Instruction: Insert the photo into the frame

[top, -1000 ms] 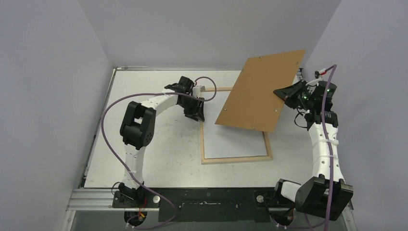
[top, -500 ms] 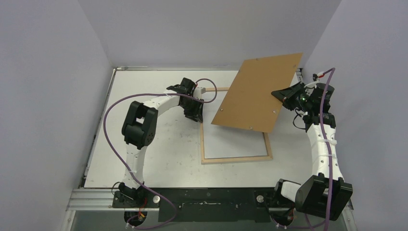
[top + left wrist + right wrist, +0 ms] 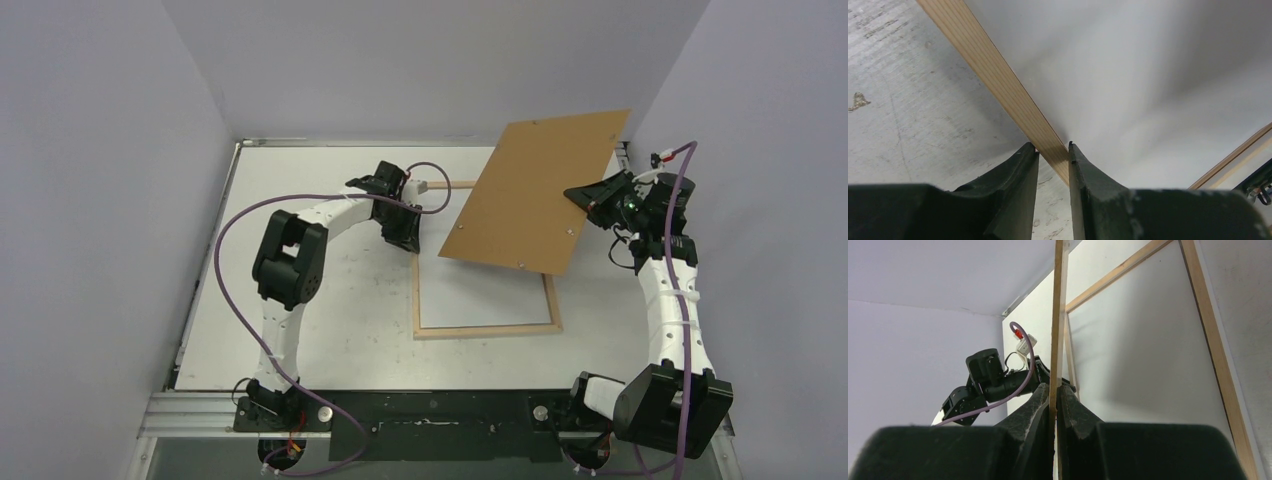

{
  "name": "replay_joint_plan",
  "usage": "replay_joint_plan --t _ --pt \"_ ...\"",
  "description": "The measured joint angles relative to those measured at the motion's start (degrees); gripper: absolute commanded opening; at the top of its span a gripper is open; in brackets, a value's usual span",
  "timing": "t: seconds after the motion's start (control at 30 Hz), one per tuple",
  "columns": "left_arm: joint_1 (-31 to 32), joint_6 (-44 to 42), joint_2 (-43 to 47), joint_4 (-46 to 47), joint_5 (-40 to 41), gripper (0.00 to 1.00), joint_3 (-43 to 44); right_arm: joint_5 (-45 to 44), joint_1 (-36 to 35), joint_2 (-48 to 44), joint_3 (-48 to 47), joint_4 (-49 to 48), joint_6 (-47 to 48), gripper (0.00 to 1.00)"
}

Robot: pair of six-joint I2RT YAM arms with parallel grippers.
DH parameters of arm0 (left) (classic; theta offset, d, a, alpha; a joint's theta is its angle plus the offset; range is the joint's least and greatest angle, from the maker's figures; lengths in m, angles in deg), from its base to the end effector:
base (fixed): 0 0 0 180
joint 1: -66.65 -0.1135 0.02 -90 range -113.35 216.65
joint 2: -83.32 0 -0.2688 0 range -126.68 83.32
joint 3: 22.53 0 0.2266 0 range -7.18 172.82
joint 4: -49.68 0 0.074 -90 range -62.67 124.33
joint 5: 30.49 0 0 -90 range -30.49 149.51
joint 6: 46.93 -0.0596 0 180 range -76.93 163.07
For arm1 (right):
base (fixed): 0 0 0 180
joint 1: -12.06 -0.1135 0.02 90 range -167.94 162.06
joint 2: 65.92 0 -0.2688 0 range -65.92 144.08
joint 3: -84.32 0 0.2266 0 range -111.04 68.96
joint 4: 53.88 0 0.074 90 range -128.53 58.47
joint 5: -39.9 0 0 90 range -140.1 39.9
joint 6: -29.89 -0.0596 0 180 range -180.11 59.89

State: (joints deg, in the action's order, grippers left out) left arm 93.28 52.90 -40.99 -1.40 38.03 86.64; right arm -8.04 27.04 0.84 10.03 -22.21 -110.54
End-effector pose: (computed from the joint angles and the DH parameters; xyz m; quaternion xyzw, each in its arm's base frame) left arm 0.3857 -0.2178 0.1579 0.1784 0.9455 -0.2365 0.1352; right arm 0.2484 -0.0251 0.3418 0.2591 0.7646 0.4414 0.3916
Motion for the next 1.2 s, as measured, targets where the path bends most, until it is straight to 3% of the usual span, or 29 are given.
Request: replay_joint_plan --t 0.4,0.87,1.2 --pt "-8.28 -1.51 2.43 0.39 -0.59 0.19 -3.72 -0.31 -2.01 0.00 2.47 -1.55 -1.11 0.05" --pt "-16.41 -3.37 6.88 0.46 0.04 0.16 -9.92 -3.19 -13.92 1.57 3.69 -3.82 -1.62 0.05" --pt "-20.50 -3.56 9.51 0.92 -0.04 0.14 -13.84 -5.35 -16.24 1.73 4.68 -5.25 -2.67 0.05"
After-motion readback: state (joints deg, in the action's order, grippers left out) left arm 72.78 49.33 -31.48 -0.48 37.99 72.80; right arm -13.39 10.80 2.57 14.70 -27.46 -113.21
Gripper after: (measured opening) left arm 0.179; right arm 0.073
